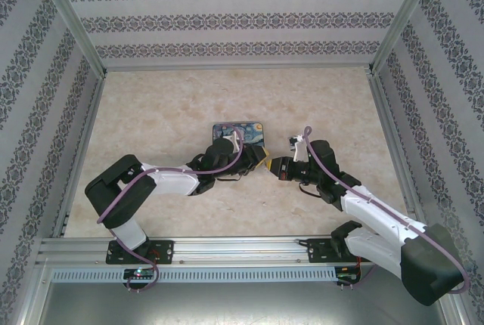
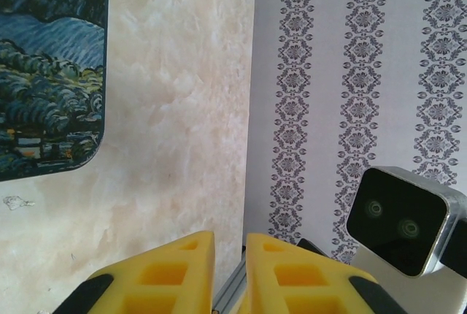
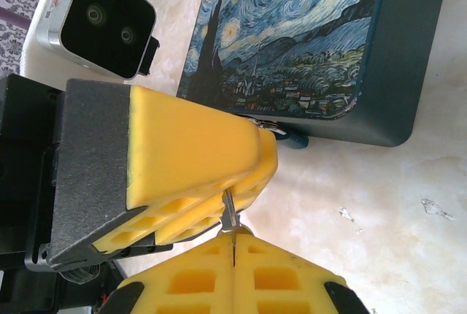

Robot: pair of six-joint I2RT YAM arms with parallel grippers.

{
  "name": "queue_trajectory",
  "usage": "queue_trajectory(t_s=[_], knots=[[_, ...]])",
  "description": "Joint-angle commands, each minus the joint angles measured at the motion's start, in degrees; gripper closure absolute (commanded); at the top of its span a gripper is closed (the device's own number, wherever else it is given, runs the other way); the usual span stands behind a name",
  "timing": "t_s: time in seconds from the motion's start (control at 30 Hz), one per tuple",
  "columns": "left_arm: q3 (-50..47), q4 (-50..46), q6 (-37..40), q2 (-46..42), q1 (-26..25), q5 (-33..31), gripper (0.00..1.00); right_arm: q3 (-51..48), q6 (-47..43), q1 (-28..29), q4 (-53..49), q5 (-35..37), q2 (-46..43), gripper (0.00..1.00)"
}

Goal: Unlock a padlock with a key

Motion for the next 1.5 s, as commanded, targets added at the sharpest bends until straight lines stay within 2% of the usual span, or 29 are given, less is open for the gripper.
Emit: queue_trajectory(t_s=[0.0,0.23,0.43,0.57,0.63,0.67,0.7,0.73,0.8,0.83,0.97,1.1,1.23,1.37,1.47], knots=[[-0.43,2.89,-0.19,-0.51,-1.16,-0.66,0.82,-0.43,0.4,-0.72,1.62,0.81,-0.88,1.0],[-0.34,2.28,0.25,-0.33,-1.49,-0.86,0.85,-0.21,0.76,-0.72,1.8,1.14,-0.95,1.0],[-0.34,1.76,0.56,-0.16,-1.68,-1.12,0.91,-0.15,0.87,-0.77,1.81,1.33,-0.93,1.0],[-0.19,1.36,0.99,-0.16,-1.69,-1.32,1.0,-0.08,0.93,-0.86,1.72,1.42,-1.04,1.0],[-0.44,1.24,1.57,-0.33,-1.62,-1.81,1.0,0.28,1.11,-1.14,0.79,1.92,-1.36,1.0],[-0.62,1.03,2.17,-0.68,-1.6,-2.23,1.0,0.6,1.25,-1.52,-0.12,2.12,-1.62,0.93],[-0.77,0.32,3.28,-1.29,-1.45,-2.82,1.0,0.85,1.55,-2.09,-1.19,2.34,-2.07,0.71],[-0.86,-0.78,4.8,-1.97,-1.13,-3.15,1.0,1.34,1.87,-2.66,-2.43,2.91,-2.57,0.44],[-0.94,-2.9,7.95,-3.75,-0.51,-3.84,1.0,3.14,1.75,-3.82,-5.59,3.79,-3.35,0.07],[-1.04,-3.93,9.63,-4.84,-0.14,-3.99,1.0,4.35,1.37,-4.37,-7.41,4.34,-3.43,0.02],[-0.85,-6.8,15.21,-8.88,1.44,-4.05,1.0,7.54,0.15,-5.88,-8.65,5.01,-2.75,0.02],[-0.36,-9.34,20.75,-13.03,3.17,-4.12,1.0,9.68,5.13,-6.82,-5.71,7.31,-0.28,0.02],[-0.17,-9.29,25.54,-15.81,5.17,-3.86,1.0,12.27,7.96,-7.65,-1.07,5.69,4.16,0.02],[-0.28,-6.69,28.58,-17.0,7.04,-2.7,1.0,10.52,11.71,-7.89,12.09,1.02,7.27,0.02],[-0.84,-3.56,29.34,-17.38,8.27,-1.99,1.0,8.95,16.32,-7.73,22.77,-1.34,10.11,0.06]])
